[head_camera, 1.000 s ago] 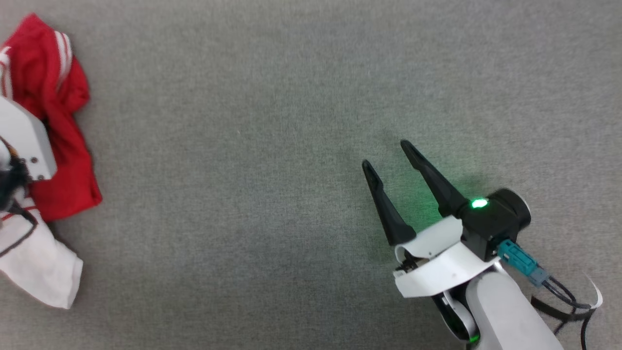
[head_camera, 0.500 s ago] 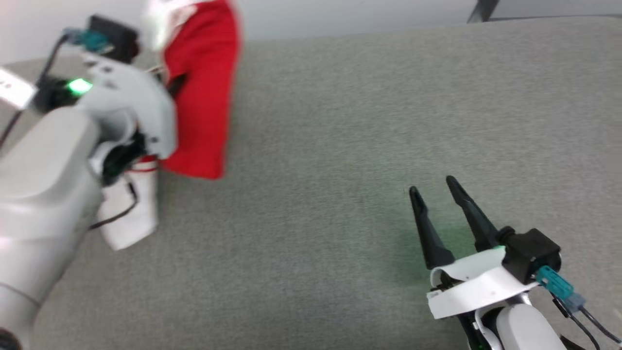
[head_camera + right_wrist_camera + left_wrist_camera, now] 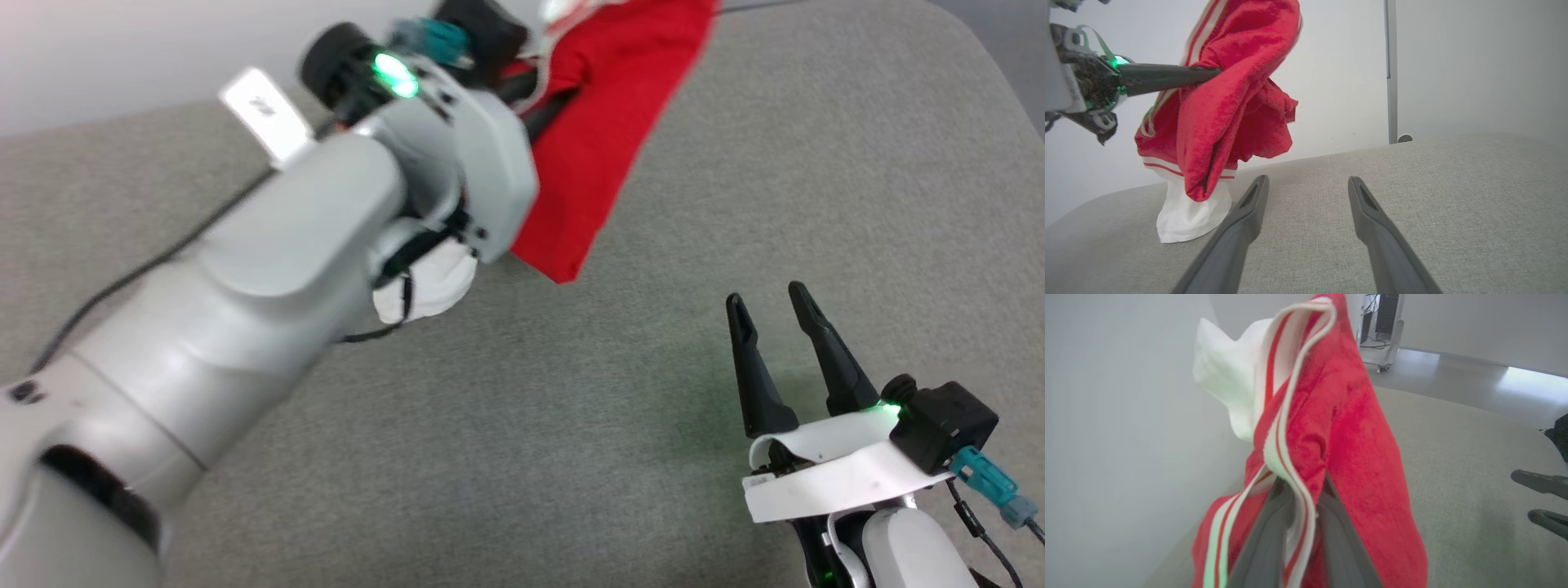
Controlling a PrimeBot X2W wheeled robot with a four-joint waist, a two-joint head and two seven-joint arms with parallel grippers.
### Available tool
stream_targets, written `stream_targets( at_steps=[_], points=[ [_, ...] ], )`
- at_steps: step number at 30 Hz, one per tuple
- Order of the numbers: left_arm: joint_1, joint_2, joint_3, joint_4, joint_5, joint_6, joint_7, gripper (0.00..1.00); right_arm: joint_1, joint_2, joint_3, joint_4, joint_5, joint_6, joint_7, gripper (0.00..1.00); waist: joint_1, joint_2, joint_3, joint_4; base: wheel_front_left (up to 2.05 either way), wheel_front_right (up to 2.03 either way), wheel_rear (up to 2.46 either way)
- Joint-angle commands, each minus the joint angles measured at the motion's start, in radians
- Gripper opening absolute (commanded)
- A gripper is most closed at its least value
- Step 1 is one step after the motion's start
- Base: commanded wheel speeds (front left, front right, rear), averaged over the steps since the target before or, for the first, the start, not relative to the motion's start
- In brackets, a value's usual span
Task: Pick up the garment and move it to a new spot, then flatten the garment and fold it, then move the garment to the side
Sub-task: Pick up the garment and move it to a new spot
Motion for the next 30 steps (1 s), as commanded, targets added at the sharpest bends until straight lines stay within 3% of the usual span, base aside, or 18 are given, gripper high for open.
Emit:
stream_targets(
  at_steps=[1, 9, 24, 25, 26, 30],
  points=[
    [-0.013, -0.019, -0.025, 0.018, 0.009, 0.003, -0.017, 0.00, -0.012, 0.003, -0.002, -0.007, 0.018, -0.001, -0.005, 1.00, 0.0000, 0.0000, 0.041, -0.044, 0.00, 0.00, 0.00],
    [0.062, -0.076, -0.104, 0.127, 0.042, 0.003, 0.032, 0.00, -0.046, 0.003, 0.020, -0.023, 0.070, -0.001, -0.005, 1.00, 0.0000, 0.0000, 0.099, -0.122, 0.00, 0.00, 0.00],
    [0.178, -0.010, -0.116, 0.166, 0.093, 0.002, 0.253, 0.00, -0.054, 0.003, 0.034, -0.030, 0.115, -0.001, -0.005, 1.00, 0.0000, 0.0000, 0.123, -0.198, 0.00, 0.00, 0.00],
    [0.184, -0.007, -0.116, 0.159, 0.097, 0.002, 0.268, 0.36, -0.054, 0.003, 0.033, -0.030, 0.116, -0.001, -0.005, 1.00, 0.0000, 0.0000, 0.122, -0.198, 0.00, 0.00, 0.00],
    [0.190, -0.002, -0.117, 0.150, 0.092, 0.002, 0.278, 1.00, -0.052, 0.003, 0.032, -0.029, 0.116, -0.001, -0.005, 1.00, 0.0000, 0.0000, 0.119, -0.197, 0.00, 0.00, 0.00],
    [0.154, 0.001, -0.112, 0.126, 0.041, 0.002, 0.229, 1.00, -0.039, 0.003, 0.023, -0.024, 0.101, -0.001, -0.005, 1.00, 0.0000, 0.0000, 0.099, -0.175, 0.00, 0.00, 0.00]
  ],
)
